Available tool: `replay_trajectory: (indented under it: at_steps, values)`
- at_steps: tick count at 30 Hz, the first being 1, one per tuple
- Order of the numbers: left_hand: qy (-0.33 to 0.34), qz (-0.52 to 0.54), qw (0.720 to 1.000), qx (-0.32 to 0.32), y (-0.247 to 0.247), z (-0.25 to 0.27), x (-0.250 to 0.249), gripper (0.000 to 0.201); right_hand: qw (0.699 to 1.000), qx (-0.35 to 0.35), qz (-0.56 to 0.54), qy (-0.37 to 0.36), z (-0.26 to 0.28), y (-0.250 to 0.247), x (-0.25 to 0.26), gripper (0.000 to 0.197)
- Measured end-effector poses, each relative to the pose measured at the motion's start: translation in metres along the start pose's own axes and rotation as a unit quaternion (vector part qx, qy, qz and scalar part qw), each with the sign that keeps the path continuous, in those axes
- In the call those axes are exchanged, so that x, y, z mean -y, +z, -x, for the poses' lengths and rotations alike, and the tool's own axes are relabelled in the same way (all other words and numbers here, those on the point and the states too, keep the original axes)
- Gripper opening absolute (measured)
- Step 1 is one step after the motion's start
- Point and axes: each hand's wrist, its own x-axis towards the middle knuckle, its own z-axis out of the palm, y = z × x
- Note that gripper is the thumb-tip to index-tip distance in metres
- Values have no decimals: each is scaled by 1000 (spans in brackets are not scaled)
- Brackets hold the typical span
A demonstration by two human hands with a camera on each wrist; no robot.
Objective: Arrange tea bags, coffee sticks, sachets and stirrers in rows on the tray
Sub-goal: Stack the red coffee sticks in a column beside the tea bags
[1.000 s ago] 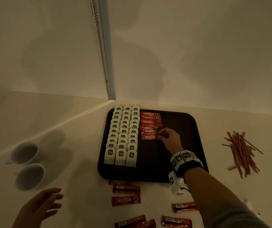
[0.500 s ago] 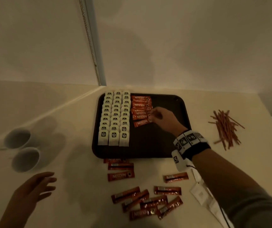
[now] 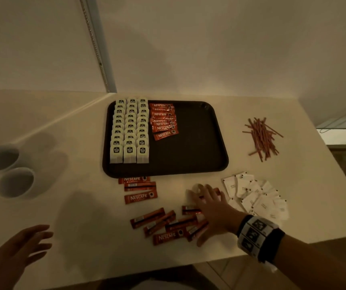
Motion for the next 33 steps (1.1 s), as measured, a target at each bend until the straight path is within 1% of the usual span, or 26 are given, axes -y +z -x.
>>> replay_trajectory:
  at_steps: [2, 4, 6, 8, 9, 11, 12, 13, 14, 17, 18, 20, 22, 23, 24, 26, 27, 29, 30, 31, 32, 33]
  values:
    - [2, -7, 1000, 3, -1, 4, 1, 24, 1000, -9, 18, -23, -2, 16, 6, 137]
    - [7, -13, 1000, 7, -2, 7, 0, 23, 997, -30, 48, -54, -6, 26, 11, 129]
    - [12, -13, 1000, 7, -3, 11, -2, 22, 992, -60, 70, -80, -10, 33, 14, 111]
    - [17, -11, 1000, 8, -3, 15, -3, 22, 988, -99, 79, -88, -15, 35, 18, 87]
    - [16, -8, 1000, 8, -4, 17, -3, 22, 988, -111, 75, -82, -16, 34, 19, 78]
    - [15, -6, 1000, 10, -5, 20, -3, 22, 994, -83, 55, -51, -17, 29, 24, 68]
    - [14, -4, 1000, 10, -6, 21, -2, 22, 996, -68, 45, -21, -18, 27, 25, 64]
    - [11, -3, 1000, 10, -7, 20, -1, 21, 996, -70, 52, -6, -21, 28, 24, 61]
    - [7, -3, 1000, 12, -7, 21, -1, 21, 996, -75, 56, 0, -23, 26, 26, 59]
    - [18, -33, 999, 15, 0, 24, -9, 19, 988, -138, 59, -19, -29, 12, 29, 64]
    - [30, -54, 998, 14, 6, 26, -16, 19, 986, -150, 57, -36, -31, 7, 29, 70]
    - [65, -107, 992, 22, 25, 29, -33, 17, 989, -135, 32, -50, -30, -6, 21, 91]
    - [113, -191, 973, 56, 51, 28, -50, 13, 990, -114, 53, -59, -28, -26, 9, 105]
    - [131, -249, 956, 80, 66, 26, -56, 7, 989, -104, 89, -64, -28, -32, 2, 109]
    - [141, -306, 936, 102, 81, 23, -62, 6, 985, -96, 130, -68, -28, -37, -5, 110]
    - [131, -412, 891, 141, 115, 19, -68, 33, 977, -83, 187, -65, -26, -39, -11, 111]
    - [120, -454, 868, 160, 133, 17, -70, 49, 975, -82, 197, -61, -27, -38, -13, 110]
    - [118, -521, 822, 198, 166, 18, -68, 79, 978, -83, 183, -56, -26, -34, -12, 108]
    - [123, -549, 800, 207, 180, 18, -64, 89, 982, -84, 162, -52, -25, -33, -10, 105]
    - [130, -569, 786, 206, 193, 19, -59, 93, 986, -88, 134, -49, -27, -29, -10, 100]
    - [139, -578, 780, 196, 205, 21, -54, 93, 989, -95, 103, -48, -27, -27, -10, 94]
    - [150, -579, 780, 182, 215, 22, -49, 91, 991, -103, 73, -49, -28, -24, -10, 87]
